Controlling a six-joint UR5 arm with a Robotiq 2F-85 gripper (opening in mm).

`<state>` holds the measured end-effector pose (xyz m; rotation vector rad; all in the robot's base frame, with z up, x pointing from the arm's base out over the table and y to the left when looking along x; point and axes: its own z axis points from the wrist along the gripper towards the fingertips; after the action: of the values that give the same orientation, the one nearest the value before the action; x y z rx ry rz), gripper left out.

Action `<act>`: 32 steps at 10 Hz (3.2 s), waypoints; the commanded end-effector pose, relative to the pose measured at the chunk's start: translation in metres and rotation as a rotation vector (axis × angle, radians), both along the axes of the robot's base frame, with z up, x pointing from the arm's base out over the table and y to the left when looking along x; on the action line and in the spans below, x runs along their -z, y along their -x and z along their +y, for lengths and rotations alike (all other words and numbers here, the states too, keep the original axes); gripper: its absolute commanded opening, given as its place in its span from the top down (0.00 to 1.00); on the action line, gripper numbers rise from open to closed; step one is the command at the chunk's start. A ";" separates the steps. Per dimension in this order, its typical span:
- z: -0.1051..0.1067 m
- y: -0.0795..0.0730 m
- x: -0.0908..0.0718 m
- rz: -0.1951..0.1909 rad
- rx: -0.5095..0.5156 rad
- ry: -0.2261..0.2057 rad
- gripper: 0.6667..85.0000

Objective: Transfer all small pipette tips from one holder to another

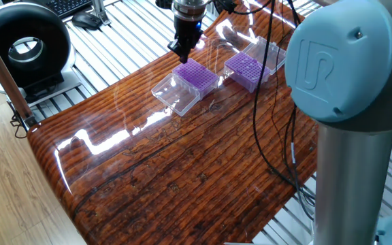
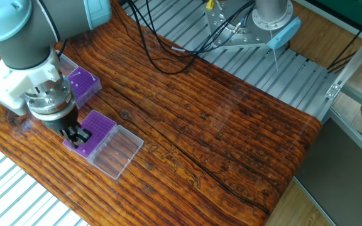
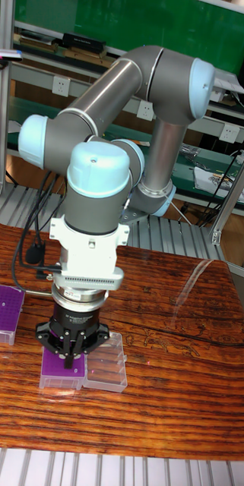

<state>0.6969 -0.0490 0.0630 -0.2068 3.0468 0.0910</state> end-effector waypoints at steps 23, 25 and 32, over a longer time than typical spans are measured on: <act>0.011 -0.001 0.017 -0.013 0.021 -0.011 0.70; 0.012 0.000 0.017 -0.013 0.029 -0.013 0.71; 0.022 -0.001 0.016 -0.012 0.055 -0.028 0.74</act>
<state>0.6968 -0.0314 0.0454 -0.1488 3.0380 0.1061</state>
